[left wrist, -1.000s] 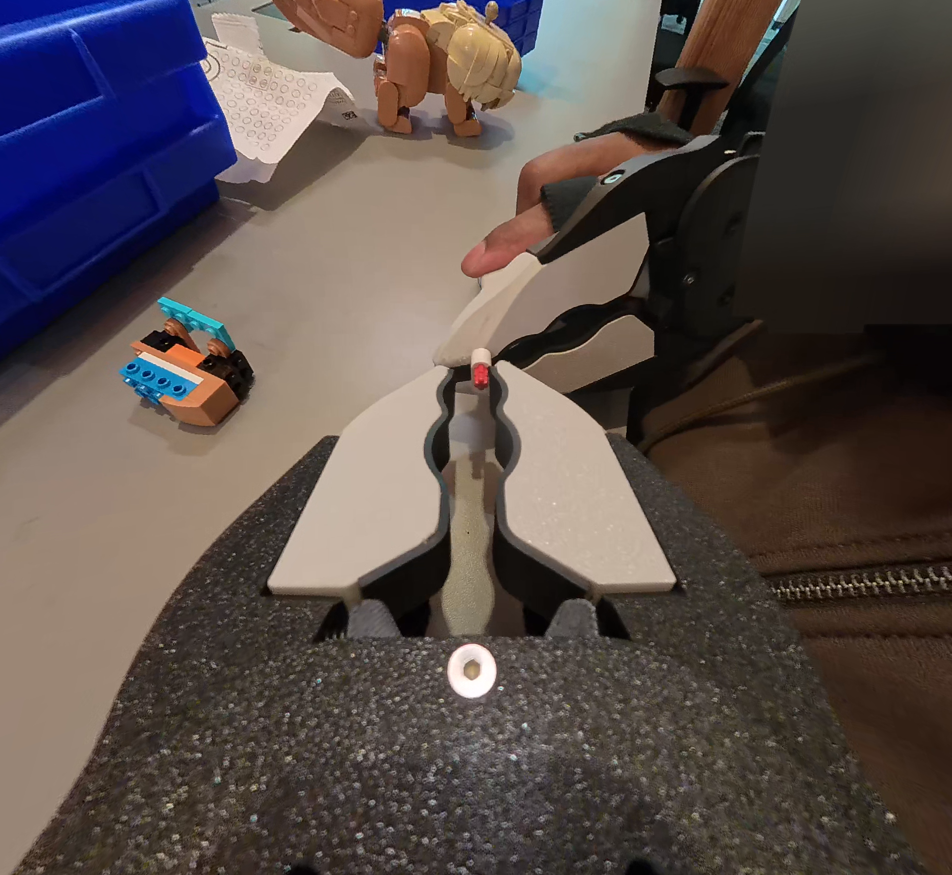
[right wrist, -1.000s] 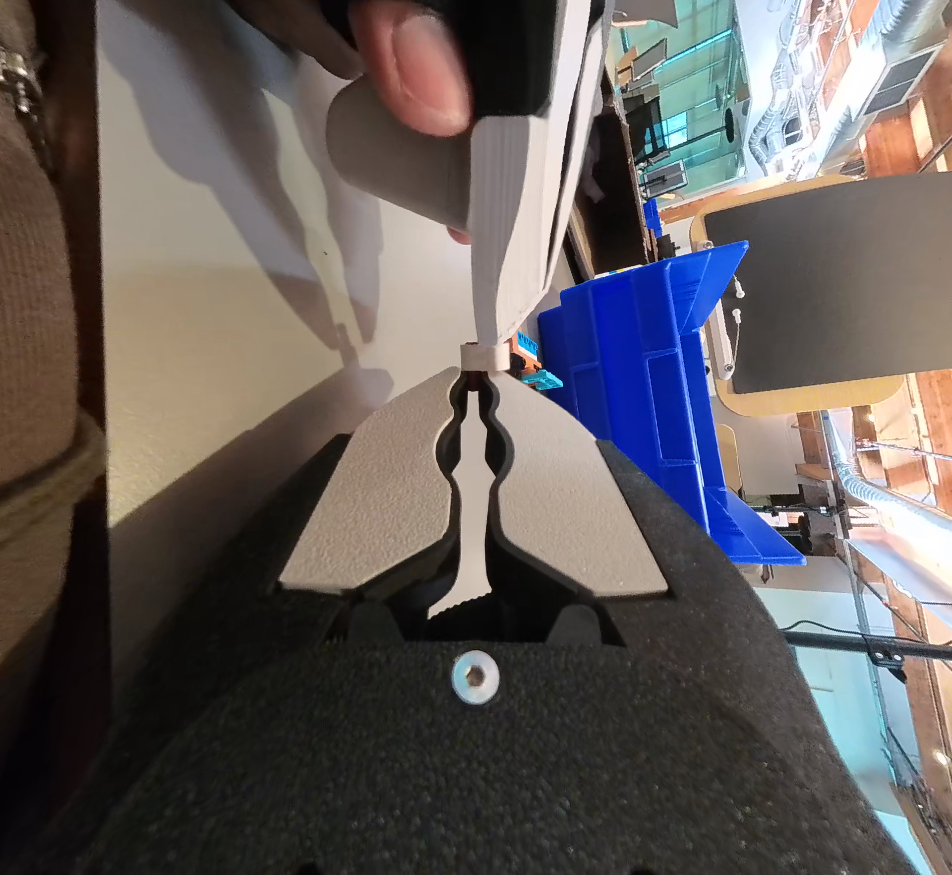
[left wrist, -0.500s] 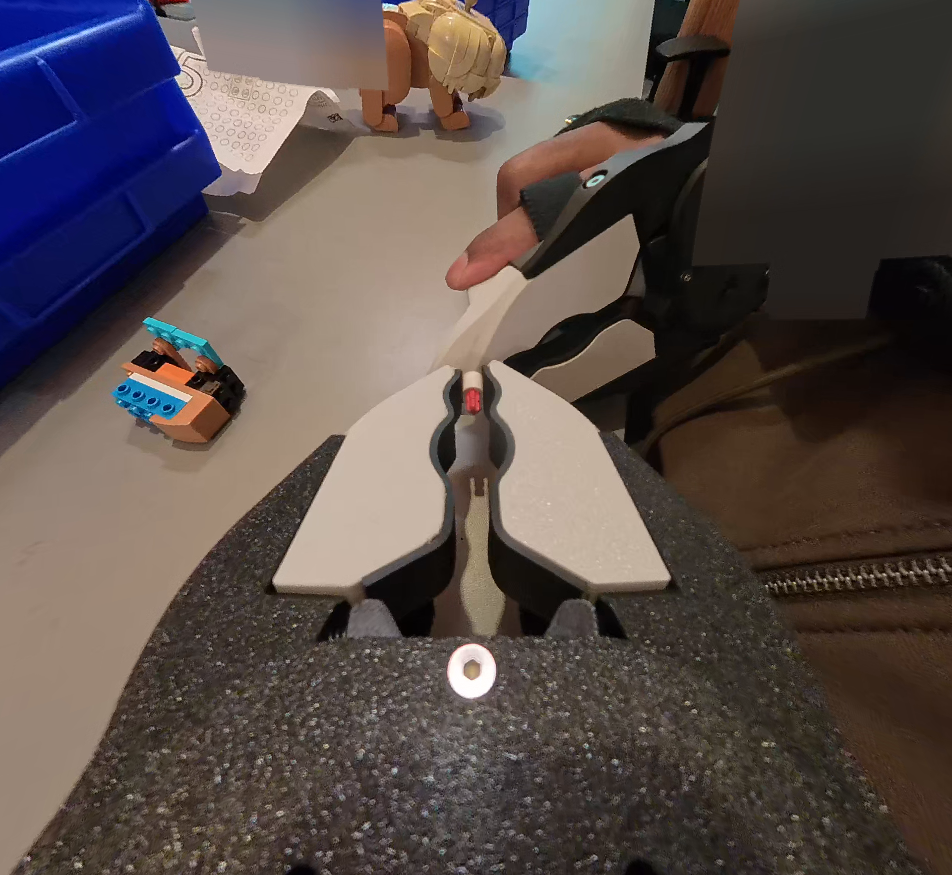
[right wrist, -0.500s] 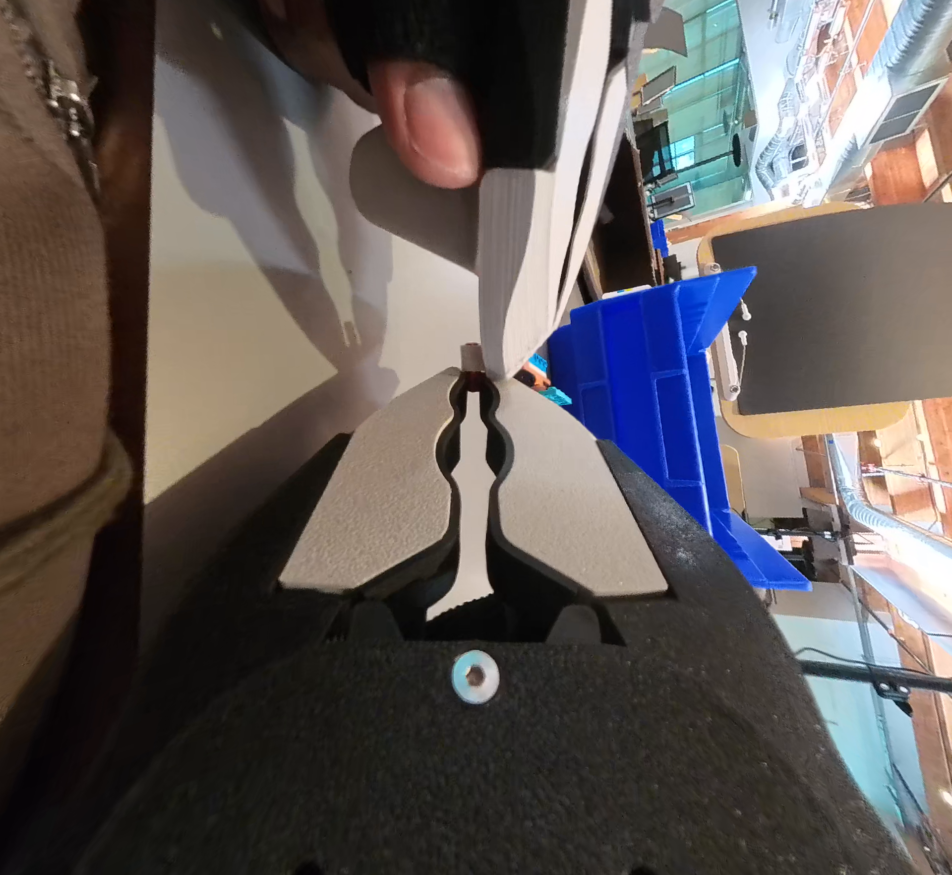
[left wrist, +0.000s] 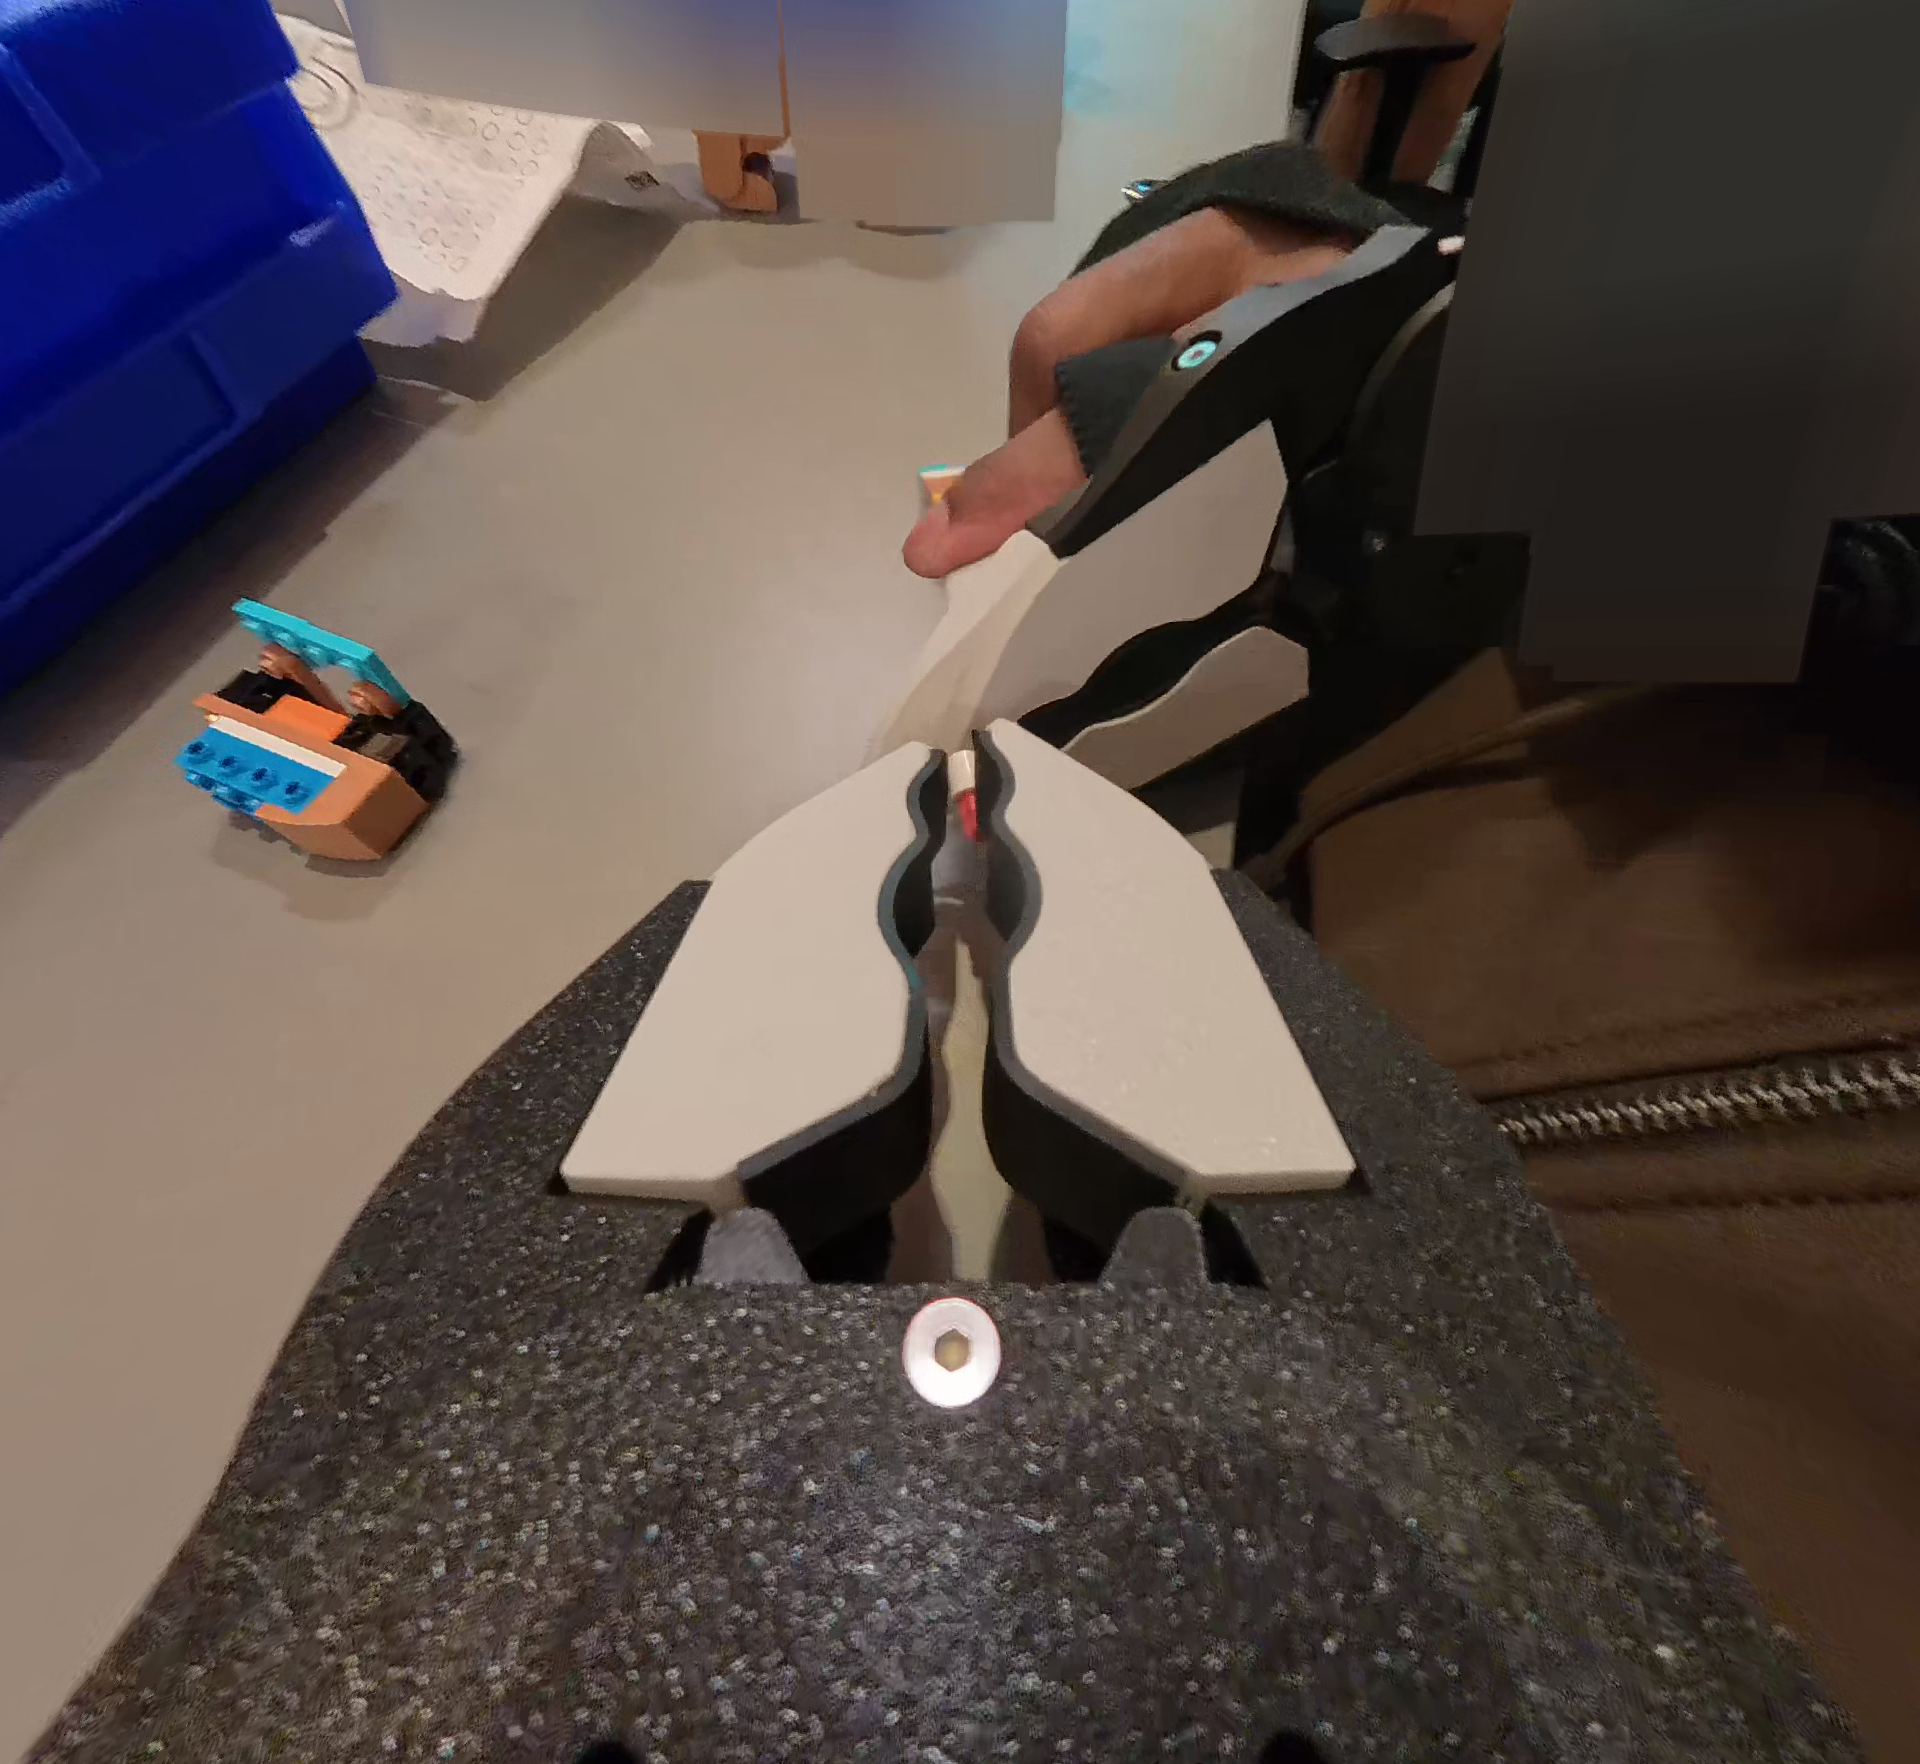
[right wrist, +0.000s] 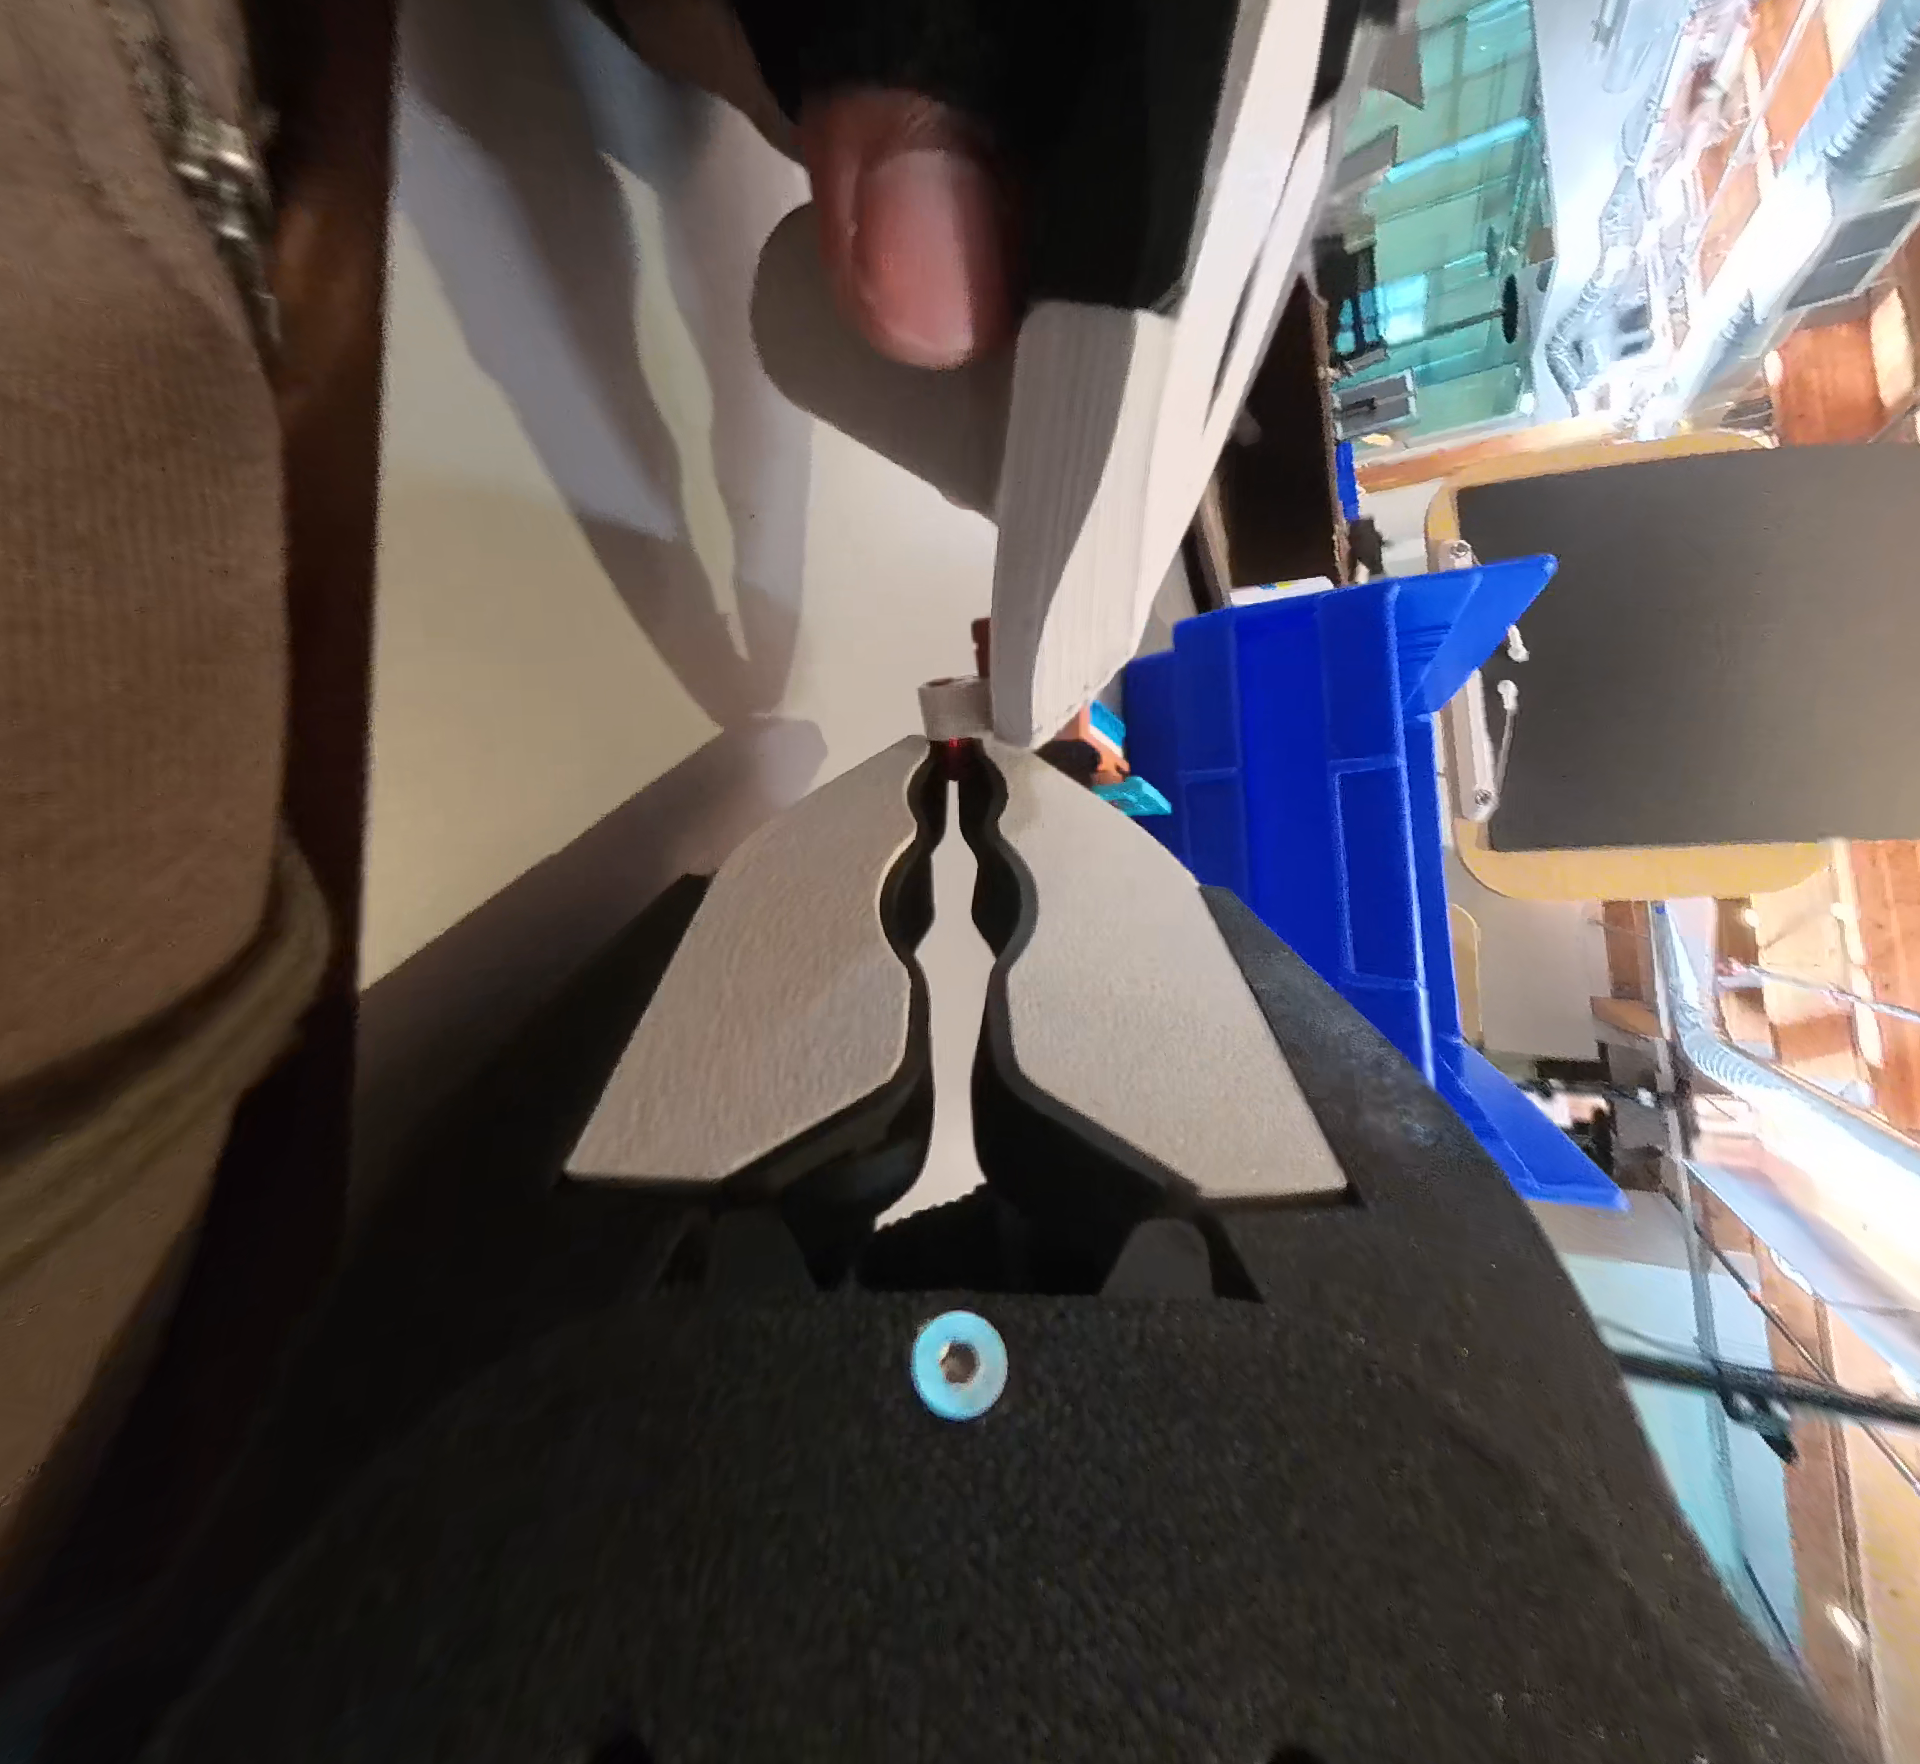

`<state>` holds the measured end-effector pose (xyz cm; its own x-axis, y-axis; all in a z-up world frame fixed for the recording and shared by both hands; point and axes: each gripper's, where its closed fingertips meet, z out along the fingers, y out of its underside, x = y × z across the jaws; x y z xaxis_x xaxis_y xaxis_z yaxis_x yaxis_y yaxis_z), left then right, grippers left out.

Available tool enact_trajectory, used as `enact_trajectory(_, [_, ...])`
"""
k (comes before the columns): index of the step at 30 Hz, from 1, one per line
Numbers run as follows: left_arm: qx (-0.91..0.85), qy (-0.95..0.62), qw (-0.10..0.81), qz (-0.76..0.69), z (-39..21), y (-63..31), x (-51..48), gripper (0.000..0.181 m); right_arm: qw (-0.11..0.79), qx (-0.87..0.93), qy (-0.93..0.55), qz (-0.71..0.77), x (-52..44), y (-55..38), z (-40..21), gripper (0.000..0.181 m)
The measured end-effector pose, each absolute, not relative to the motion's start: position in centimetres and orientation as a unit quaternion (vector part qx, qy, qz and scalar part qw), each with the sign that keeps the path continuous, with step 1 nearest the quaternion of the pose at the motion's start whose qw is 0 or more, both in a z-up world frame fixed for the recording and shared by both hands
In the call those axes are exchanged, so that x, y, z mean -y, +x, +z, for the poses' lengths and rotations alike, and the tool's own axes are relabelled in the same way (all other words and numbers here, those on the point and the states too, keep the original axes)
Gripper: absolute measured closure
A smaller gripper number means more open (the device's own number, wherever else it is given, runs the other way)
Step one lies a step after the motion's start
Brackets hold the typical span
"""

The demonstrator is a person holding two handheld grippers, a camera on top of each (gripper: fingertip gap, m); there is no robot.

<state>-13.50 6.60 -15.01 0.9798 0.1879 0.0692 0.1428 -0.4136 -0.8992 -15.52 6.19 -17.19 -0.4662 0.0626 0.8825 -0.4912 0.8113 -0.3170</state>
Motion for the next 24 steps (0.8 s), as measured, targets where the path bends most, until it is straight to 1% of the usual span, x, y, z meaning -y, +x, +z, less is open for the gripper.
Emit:
enact_trajectory(1, [0.105,-0.838,0.535,0.013,-14.8,-13.6,-6.3,0.181,0.489,0.818,0.135,0.272,-6.4,-15.4,-17.5,0.179])
enact_trajectory(3, [0.128,-0.837,0.531,0.026,-14.4,-15.0,-4.1,0.181,0.514,0.822,0.107,0.22,-9.3,-17.1,-17.8,0.179])
enact_trajectory(5, [0.148,-0.82,0.553,0.0,-13.4,-15.8,-2.3,0.181,0.512,0.822,0.081,0.234,-11.6,-17.5,-17.2,0.179])
enact_trajectory(7, [0.145,-0.819,0.554,-0.049,-13.4,-15.3,-2.3,0.181,0.516,0.822,0.08,0.228,-12.3,-17.7,-17.3,0.178])
enact_trajectory(10, [0.117,-0.83,0.544,-0.043,-14.0,-14.5,-4.5,0.181,0.516,0.82,0.083,0.236,-11.2,-17.6,-17.3,0.178])
enact_trajectory(13, [0.102,-0.835,0.54,-0.029,-14.9,-14.0,-6.9,0.17,0.519,0.814,0.076,0.247,-10.5,-17.6,-16.9,0.178])
enact_trajectory(17, [0.103,-0.842,0.53,-0.01,-15.6,-14.6,-8.7,0.159,0.527,0.809,0.089,0.244,-9.6,-17.6,-16.9,0.178])
enact_trajectory(24, [0.085,-0.831,0.55,0.012,-15.0,-14.4,-9.2,0.159,0.556,0.784,0.092,0.26,-9.5,-17.0,-15.6,0.178])
